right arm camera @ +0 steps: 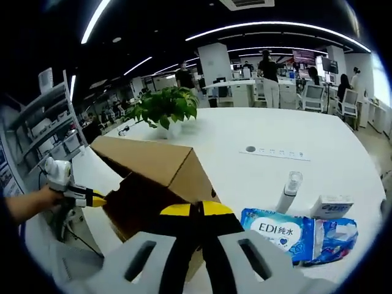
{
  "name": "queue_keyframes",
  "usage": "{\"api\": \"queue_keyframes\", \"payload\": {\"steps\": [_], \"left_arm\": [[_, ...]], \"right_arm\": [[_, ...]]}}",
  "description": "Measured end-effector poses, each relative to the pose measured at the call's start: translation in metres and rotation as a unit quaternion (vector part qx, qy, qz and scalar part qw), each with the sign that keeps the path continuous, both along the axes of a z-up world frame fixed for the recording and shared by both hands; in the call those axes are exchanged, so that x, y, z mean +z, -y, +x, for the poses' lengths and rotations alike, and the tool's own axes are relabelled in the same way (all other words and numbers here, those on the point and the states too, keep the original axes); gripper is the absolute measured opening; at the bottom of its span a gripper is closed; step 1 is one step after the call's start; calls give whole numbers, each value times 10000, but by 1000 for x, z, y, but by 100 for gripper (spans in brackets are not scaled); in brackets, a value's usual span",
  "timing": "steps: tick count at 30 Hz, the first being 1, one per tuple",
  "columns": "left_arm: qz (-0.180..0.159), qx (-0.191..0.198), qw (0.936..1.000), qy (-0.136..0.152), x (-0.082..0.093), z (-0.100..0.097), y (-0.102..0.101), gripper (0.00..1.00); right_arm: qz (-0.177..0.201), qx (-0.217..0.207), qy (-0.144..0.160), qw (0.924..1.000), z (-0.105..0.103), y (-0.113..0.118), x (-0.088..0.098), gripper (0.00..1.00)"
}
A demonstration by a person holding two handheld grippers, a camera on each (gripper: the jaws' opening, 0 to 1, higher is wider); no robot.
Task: Operate the shoe box by opening the lid, removing the specified soft item, and placing it in the target area until the item is outside and the box remains undamaged.
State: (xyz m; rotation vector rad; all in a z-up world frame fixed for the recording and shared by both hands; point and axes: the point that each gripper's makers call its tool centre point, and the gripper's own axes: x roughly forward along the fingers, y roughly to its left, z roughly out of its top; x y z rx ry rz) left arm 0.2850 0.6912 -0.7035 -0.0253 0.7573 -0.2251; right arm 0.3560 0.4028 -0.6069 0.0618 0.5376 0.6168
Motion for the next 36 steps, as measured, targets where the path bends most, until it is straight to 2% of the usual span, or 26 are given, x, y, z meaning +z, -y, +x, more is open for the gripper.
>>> {"api": "queue_keyframes", "payload": {"steps": [2, 6, 11, 15, 20, 26, 36], "left_arm": [[24, -20, 10000, 24, 3, 0, -1, 20], [95, -58, 9997, 203, 16, 1, -5, 21], [-51, -44, 9982, 596, 42, 11, -5, 23], [58, -50, 9968, 796, 56, 19, -7, 25], [148, -261, 9942, 1032, 72, 23, -3, 26], [187, -488, 9915, 1190, 80, 23, 2, 27], [271, -775, 9906, 1095, 73, 18, 8, 28]], "right_arm": [[2, 19, -26, 10000, -3, 0, -3, 2], [-4, 23, -18, 10000, -8, 0, -6, 3], [-29, 54, -66, 10000, -14, 0, -13, 3], [-62, 56, -140, 9999, -17, 0, -21, 4], [-73, 68, -203, 9997, -21, -3, -27, 4], [-109, 138, -288, 9994, -25, -6, -37, 2], [-390, 429, -48, 9983, -29, -10, -45, 6]]}}
